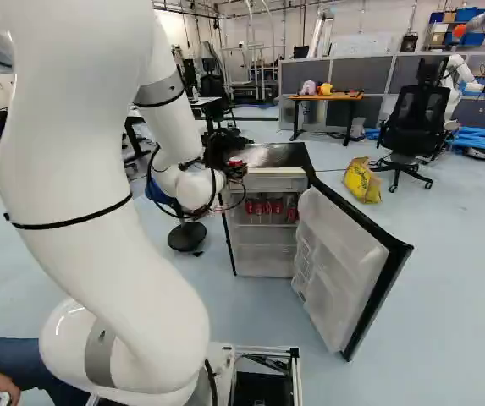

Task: Grab a drink from the fridge

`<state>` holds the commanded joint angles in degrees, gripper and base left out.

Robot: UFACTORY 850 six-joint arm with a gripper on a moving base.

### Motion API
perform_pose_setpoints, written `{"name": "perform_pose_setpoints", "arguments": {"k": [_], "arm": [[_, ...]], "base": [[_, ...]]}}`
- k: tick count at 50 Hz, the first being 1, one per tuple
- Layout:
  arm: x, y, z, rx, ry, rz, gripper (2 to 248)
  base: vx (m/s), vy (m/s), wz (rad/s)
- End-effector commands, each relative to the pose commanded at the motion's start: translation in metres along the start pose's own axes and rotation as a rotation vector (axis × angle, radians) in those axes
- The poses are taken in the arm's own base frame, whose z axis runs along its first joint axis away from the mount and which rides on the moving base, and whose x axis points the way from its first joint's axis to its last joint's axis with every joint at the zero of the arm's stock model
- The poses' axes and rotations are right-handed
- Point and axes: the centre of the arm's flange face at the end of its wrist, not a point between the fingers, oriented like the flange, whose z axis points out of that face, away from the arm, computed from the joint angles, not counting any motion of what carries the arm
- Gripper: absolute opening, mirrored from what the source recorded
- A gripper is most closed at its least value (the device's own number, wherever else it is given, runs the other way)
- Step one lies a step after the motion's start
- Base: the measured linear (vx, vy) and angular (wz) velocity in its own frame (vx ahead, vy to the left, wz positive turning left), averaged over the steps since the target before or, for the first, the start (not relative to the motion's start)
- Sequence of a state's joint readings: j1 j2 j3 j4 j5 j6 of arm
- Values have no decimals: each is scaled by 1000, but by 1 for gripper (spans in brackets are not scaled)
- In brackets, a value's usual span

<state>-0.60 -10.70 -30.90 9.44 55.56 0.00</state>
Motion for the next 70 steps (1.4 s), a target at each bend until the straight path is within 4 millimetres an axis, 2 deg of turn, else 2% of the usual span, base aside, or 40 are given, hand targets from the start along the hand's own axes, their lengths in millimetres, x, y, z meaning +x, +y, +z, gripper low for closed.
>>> {"name": "perform_pose_setpoints", "arguments": {"k": [43,70], "arm": [[45,-7,36,-30,17,50,98],[51,-11,75,-30,32,52,98]], "base": [[0,0,0],[0,0,0]]}}
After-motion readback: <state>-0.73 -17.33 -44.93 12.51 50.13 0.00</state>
